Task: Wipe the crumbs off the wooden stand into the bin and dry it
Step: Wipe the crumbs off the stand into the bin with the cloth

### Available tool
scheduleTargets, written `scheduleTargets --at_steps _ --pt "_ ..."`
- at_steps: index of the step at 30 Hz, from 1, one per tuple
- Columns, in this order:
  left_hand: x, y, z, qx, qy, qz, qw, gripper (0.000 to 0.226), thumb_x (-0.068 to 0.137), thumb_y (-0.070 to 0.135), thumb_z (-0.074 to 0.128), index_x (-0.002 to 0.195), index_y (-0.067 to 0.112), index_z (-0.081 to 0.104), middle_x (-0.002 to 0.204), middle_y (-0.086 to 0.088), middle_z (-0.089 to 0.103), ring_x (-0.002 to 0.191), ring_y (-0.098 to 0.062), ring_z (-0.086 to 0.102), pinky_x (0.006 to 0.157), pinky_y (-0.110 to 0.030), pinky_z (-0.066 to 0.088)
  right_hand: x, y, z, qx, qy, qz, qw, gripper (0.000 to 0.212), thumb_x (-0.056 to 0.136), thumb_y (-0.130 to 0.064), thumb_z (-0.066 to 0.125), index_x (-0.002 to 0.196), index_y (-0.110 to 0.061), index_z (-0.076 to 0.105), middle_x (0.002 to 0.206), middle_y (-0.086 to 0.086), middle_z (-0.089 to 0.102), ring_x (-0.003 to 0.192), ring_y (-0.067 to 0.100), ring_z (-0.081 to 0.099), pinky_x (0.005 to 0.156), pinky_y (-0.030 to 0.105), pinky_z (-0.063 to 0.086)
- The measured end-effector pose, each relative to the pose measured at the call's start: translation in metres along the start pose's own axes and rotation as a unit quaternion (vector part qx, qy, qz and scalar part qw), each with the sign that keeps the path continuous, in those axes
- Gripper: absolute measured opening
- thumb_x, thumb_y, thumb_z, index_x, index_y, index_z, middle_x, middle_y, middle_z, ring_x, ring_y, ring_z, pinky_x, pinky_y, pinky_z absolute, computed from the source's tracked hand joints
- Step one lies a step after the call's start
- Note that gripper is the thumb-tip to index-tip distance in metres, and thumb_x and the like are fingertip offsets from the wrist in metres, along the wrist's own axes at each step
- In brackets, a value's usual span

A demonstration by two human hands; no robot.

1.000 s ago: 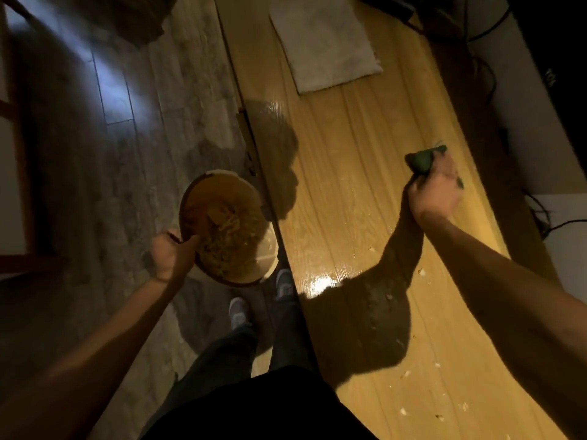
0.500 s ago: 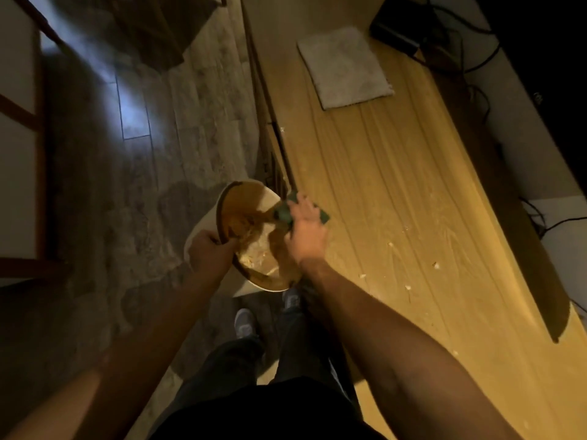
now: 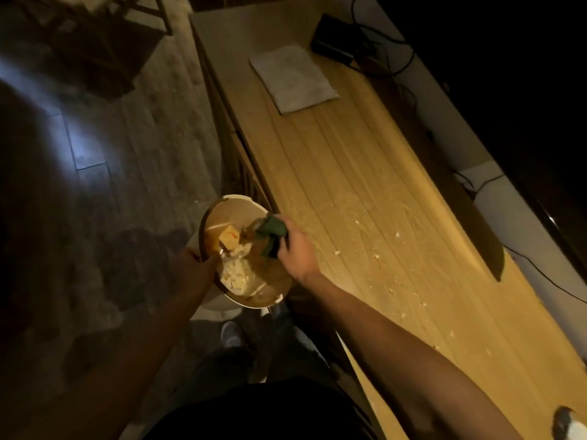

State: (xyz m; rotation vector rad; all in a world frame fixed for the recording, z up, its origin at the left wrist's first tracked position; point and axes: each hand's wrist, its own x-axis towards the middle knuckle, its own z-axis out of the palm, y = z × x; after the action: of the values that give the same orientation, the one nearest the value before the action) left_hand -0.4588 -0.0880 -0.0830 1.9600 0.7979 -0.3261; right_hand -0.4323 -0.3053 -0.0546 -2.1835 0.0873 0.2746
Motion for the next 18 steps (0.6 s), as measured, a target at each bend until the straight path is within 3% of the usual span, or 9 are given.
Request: scheduleTargets --at_steps 3,5,7,10,13,15,18 --pt "0.002 -0.005 0.004 -0.021 -0.014 -0.018 1.0 0.043 0.083 0.032 0.078 0.11 0.001 0.065 0.102 -0.02 0.069 0.096 -0.038 0.067 0.072 -0.043 0.054 0.013 0.023 -0.06 0.017 0.135 0.031 0.99 0.048 0.096 -0.001 0.054 0.143 -0.011 0.052 0.136 0.009 0.063 0.124 0.014 0.056 0.109 0.02 0.036" --pt "0.0 -0.007 0.007 -0.03 -0.013 -0.018 0.999 0.042 0.085 0.033 0.076 0.108 -0.001 0.066 0.1 -0.021 0.069 0.095 -0.039 0.067 0.075 -0.046 0.056 0.029 0.047 -0.105 0.003 0.191 0.064 0.98 0.048 0.097 -0.002 0.054 0.144 -0.012 0.05 0.138 0.01 0.062 0.126 0.017 0.056 0.111 0.029 0.04" --pt "-0.006 -0.011 0.011 -0.018 0.021 -0.008 1.0 0.033 0.085 0.03 0.075 0.095 -0.001 0.069 0.087 -0.019 0.07 0.085 -0.037 0.068 0.063 -0.037 0.053 0.047 0.076 -0.154 -0.036 0.223 0.103 0.969 0.048 0.096 -0.003 0.054 0.142 -0.011 0.051 0.136 0.013 0.062 0.126 0.028 0.057 0.111 0.041 0.043" --pt "-0.013 -0.015 0.016 0.022 0.084 -0.033 0.996 0.034 0.082 0.036 0.077 0.078 0.004 0.064 0.07 -0.012 0.063 0.073 -0.035 0.065 0.054 -0.031 0.042 0.078 0.124 -0.223 -0.078 0.239 0.17 0.953 0.049 0.095 -0.003 0.053 0.142 -0.017 0.049 0.137 0.012 0.059 0.128 0.03 0.056 0.111 0.046 0.044" --pt "-0.014 -0.019 0.02 0.056 0.11 -0.062 0.99 0.04 0.081 0.034 0.076 0.088 -0.002 0.06 0.081 -0.021 0.062 0.078 -0.035 0.062 0.061 -0.04 0.045 0.104 0.168 -0.281 -0.111 0.252 0.229 0.934 0.055 0.095 -0.001 0.054 0.144 -0.023 0.046 0.142 0.014 0.055 0.132 0.034 0.053 0.112 0.051 0.043" --pt "-0.014 -0.021 0.023 0.058 0.123 -0.056 0.989 0.043 0.078 0.034 0.077 0.085 -0.005 0.06 0.076 -0.02 0.061 0.071 -0.032 0.061 0.056 -0.036 0.042 0.12 0.196 -0.308 -0.148 0.252 0.244 0.925 0.05 0.095 -0.002 0.055 0.142 -0.017 0.047 0.14 0.019 0.055 0.13 0.039 0.053 0.11 0.053 0.045" --pt "-0.014 -0.019 0.031 0.065 0.14 -0.049 0.987 0.038 0.08 0.022 0.079 0.06 0.0 0.055 0.051 -0.005 0.048 0.052 -0.024 0.058 0.04 -0.025 0.036 0.135 0.23 -0.325 -0.174 0.223 0.278 0.918 0.038 0.101 -0.008 0.05 0.138 -0.002 0.05 0.136 0.025 0.056 0.126 0.044 0.053 0.106 0.053 0.046"
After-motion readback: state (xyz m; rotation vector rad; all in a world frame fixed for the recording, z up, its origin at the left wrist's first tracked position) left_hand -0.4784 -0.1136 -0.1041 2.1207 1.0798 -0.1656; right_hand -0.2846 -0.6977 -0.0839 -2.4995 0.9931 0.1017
